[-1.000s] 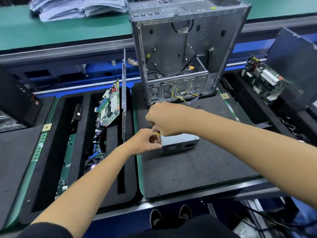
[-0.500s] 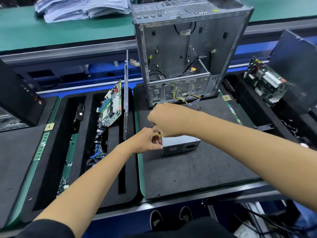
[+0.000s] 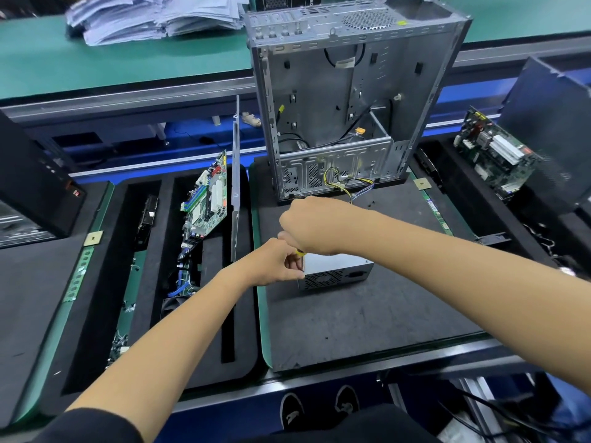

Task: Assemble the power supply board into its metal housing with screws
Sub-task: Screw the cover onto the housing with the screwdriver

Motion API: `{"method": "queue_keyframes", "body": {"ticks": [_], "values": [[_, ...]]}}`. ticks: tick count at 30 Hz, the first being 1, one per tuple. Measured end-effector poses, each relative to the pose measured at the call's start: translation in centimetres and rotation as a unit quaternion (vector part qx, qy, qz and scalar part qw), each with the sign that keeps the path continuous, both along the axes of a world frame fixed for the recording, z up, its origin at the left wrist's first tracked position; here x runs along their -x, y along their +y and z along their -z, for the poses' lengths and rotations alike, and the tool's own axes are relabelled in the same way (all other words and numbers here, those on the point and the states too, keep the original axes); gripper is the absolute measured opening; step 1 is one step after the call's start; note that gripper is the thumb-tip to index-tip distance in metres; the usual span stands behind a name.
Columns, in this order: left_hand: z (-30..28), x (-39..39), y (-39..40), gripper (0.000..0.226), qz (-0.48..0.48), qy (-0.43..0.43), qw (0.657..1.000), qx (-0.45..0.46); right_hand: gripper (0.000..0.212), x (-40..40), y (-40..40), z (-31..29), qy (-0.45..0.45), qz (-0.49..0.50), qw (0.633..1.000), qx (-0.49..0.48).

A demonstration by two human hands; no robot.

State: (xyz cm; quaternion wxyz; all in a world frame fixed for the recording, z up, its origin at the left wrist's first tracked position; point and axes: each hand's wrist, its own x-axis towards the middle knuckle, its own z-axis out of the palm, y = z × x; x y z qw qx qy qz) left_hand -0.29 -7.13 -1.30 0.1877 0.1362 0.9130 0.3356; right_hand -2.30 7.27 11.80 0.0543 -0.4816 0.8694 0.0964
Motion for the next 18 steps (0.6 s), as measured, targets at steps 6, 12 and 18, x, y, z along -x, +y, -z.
{"method": "queue_keyframes", "body": {"ticks": [6,12,18], "values": [[-0.47,-0.19,0.17,0.012,0.016,0.020,1.000,0.014,0.018,0.21,0.56,-0.47,-0.121,0.004,0.993,-0.008],[-0.37,-0.28,0.28,0.014,0.005,0.019,1.000,0.011,0.018,0.15,0.29,-0.07,0.004,-0.016,1.000,0.006],[-0.47,-0.01,0.30,0.019,0.019,0.012,1.000,0.018,0.021,0.40,0.86,-0.17,-0.025,0.004,0.999,-0.024]]}}
